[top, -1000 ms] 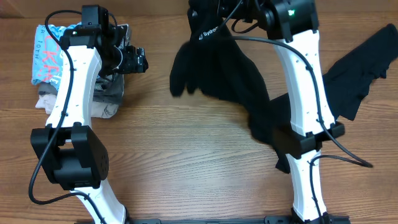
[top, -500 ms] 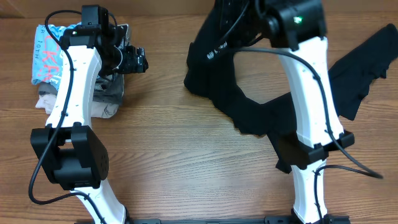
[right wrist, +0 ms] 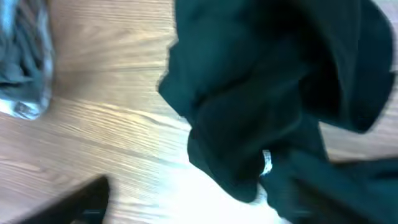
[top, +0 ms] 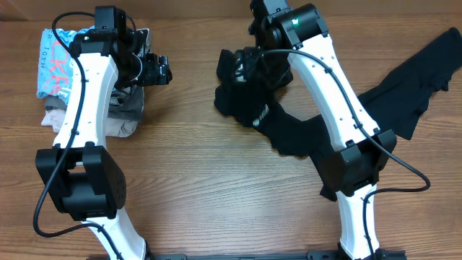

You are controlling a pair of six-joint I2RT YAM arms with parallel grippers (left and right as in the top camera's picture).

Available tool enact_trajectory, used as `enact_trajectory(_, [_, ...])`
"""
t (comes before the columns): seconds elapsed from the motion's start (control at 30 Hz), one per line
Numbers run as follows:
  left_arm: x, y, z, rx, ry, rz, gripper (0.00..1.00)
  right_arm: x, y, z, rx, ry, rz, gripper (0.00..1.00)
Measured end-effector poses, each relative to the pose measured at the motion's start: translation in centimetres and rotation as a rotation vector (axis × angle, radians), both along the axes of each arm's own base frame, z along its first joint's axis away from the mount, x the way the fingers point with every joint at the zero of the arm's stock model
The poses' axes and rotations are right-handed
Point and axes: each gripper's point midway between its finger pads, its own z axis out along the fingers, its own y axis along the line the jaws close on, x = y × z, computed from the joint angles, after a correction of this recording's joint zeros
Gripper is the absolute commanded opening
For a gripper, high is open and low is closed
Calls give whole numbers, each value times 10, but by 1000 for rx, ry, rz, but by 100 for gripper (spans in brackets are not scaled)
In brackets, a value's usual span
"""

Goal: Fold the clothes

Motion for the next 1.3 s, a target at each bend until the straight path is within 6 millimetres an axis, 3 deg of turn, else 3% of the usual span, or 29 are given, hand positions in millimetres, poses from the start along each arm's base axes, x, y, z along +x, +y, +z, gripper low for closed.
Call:
enact_trajectory(0.07, [0,0,0,0,0,0,89,-2,-14,-3,-36,24,-46,100])
enact_trajectory(0.17, [0,0,0,0,0,0,91,-1,-60,-7,-108,83,-197,100])
enact_trajectory(0.3, [0,0,0,-1,0,0,91,16,-163,-20,-176,135,-484,100])
enact_trajectory(0.33, [-1,0,0,-1,2,0,91,17,-179,-25,-187,148,-522,99])
enact_trajectory(0.37, [-1,-1,0,-3,5,-1,91,14,-218,-41,-205,194,-618,98])
enact_trajectory(0.43, [-1,-1,0,-6,6,-2,91,11,-246,-70,-202,246,-691,91])
enact_trajectory(0.53, [-1,-2,0,-8,5,-3,91,0,-256,-113,-181,319,-729,90])
enact_trajectory(0.6, [-1,-2,0,-11,5,-4,91,-5,-251,-136,-162,349,-727,86])
enact_trajectory(0.7, [-1,-2,0,-12,5,-4,91,-7,-245,-159,-135,354,-728,76])
enact_trajectory(0.73, [-1,-2,0,-12,5,-4,91,-9,-243,-165,-131,361,-725,69])
enact_trajectory(0.8, [-1,-2,0,-12,6,-4,91,-12,-241,-174,-126,368,-728,36])
enact_trajectory(0.83, [-1,-2,0,-12,6,-4,91,-17,-241,-179,-132,383,-730,11])
enact_trajectory(0.87, [-2,-2,0,-12,6,-4,91,-22,-242,-182,-139,398,-741,4])
enact_trajectory(0.97, [-2,-2,0,-12,6,-4,91,-29,-250,-186,-155,418,-775,4])
enact_trajectory(1.1, [-2,-2,0,-12,6,-4,92,-31,-282,-183,-141,417,-860,4])
enact_trajectory(1.3, [-1,-2,0,-12,6,-4,92,-53,-379,-152,-104,358,-1099,4])
